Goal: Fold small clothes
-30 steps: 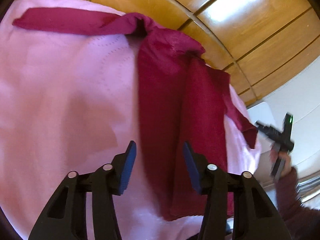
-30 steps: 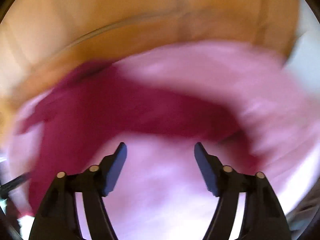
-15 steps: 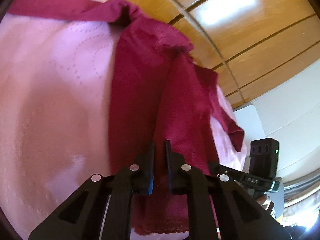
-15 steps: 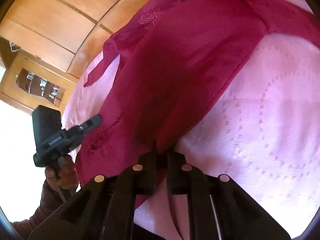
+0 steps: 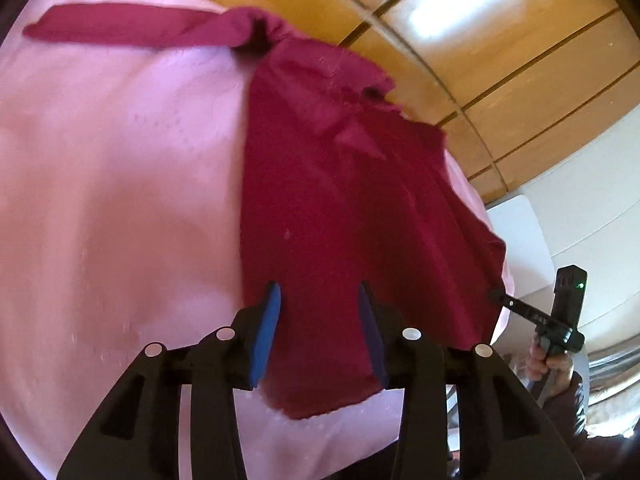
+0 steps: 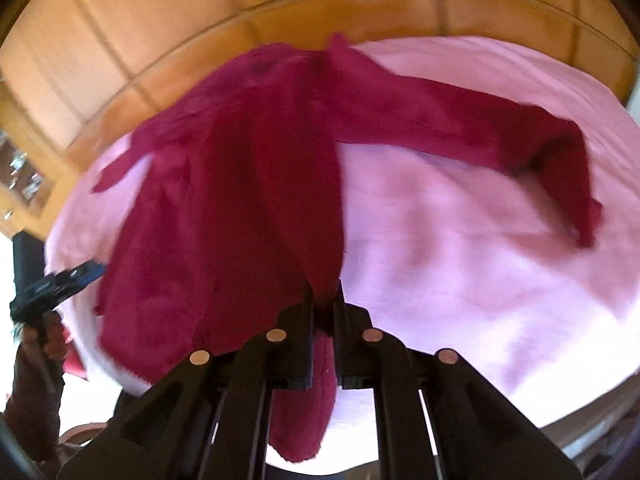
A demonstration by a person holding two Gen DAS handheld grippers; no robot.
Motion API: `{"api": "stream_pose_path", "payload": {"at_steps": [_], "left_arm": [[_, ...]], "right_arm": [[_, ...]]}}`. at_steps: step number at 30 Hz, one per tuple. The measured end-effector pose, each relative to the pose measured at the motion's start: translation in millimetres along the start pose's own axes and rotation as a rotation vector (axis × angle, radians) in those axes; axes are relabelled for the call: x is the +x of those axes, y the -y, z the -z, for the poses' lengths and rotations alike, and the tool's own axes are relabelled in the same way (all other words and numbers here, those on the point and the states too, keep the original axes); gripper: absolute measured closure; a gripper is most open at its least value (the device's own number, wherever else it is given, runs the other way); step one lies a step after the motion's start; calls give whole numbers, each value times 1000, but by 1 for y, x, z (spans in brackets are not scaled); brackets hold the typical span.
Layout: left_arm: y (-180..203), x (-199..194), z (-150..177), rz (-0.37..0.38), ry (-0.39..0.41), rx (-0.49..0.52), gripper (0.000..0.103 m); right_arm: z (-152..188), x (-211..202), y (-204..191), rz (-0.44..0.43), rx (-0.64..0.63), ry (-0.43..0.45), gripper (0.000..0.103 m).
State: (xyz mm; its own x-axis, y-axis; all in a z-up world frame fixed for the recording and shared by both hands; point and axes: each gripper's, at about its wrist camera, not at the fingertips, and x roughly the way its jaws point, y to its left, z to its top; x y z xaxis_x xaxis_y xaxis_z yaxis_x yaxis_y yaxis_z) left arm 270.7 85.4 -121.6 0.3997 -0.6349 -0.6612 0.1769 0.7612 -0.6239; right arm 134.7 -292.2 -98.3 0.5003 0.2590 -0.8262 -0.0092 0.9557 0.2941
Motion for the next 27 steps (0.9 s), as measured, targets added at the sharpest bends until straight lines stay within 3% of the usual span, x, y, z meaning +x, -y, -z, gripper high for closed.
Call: {"api": "stream_pose_path", "payload": {"at_steps": [4,5,6,8,14,17,21,23,24,26,27], "left_arm": [[0,6,5,29,-15,10,65],[4,8,6,31,-17,28,73],[8,10,6,20,-13,54,103],[12,7,6,11,1,67,103],[18,-52,8,34,95,106,103],[7,-69,17,31,81,100,103],[-9,-62,20,-15,85,55,103],[-12,-59,19,2,77,49,103],[-10,-56,19,-5,72,49,101],[-10,-45,17,-36,51,60,66],[-10,-40,17,-56,64,44,42]], "right_arm": [[3,23,-3,15,15,-29,97],[7,24,-2,18,11,-29,97],[6,25,-4,25,3,-28,97],[3,16,-3,18,-4,-14,97],[5,-30,3,-73,-34,45,97],[6,-19,5,-38,-34,27,97],[5,3,12,-3,0,-2,97],[4,8,17,-2,18,-10,97],[4,12,17,7,20,-16,97],[3,17,18,15,21,-22,97],[2,20,16,22,18,-23,97]]}}
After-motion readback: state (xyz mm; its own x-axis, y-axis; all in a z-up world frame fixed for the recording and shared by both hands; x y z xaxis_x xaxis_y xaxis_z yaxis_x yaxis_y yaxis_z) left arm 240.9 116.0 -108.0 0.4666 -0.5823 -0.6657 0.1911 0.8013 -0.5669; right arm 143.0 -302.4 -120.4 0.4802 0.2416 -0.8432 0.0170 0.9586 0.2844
